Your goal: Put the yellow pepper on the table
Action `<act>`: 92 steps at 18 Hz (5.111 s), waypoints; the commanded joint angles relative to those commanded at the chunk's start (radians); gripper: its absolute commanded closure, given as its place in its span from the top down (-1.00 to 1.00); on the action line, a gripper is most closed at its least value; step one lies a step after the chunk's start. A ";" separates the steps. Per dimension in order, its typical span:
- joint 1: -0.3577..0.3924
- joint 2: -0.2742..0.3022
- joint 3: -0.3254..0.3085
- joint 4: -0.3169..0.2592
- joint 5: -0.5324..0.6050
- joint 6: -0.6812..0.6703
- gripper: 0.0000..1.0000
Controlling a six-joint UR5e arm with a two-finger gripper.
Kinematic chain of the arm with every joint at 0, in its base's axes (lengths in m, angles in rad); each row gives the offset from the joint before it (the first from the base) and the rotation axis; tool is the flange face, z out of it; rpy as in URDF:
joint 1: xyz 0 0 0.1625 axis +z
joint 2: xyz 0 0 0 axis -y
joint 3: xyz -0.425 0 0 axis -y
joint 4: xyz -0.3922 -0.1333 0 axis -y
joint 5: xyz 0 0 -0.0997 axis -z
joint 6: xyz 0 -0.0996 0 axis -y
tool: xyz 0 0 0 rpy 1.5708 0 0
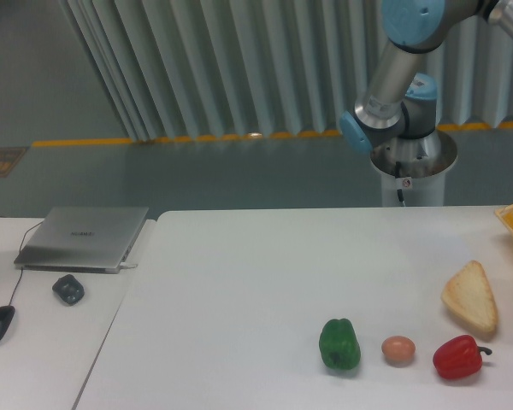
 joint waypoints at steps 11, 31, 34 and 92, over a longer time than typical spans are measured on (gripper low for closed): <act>0.023 -0.014 0.000 0.018 0.000 0.086 1.00; 0.046 -0.026 -0.008 0.034 -0.009 0.086 1.00; 0.044 -0.026 -0.014 0.034 -0.009 0.054 0.85; -0.239 0.040 0.061 -0.195 -0.472 -1.471 -0.12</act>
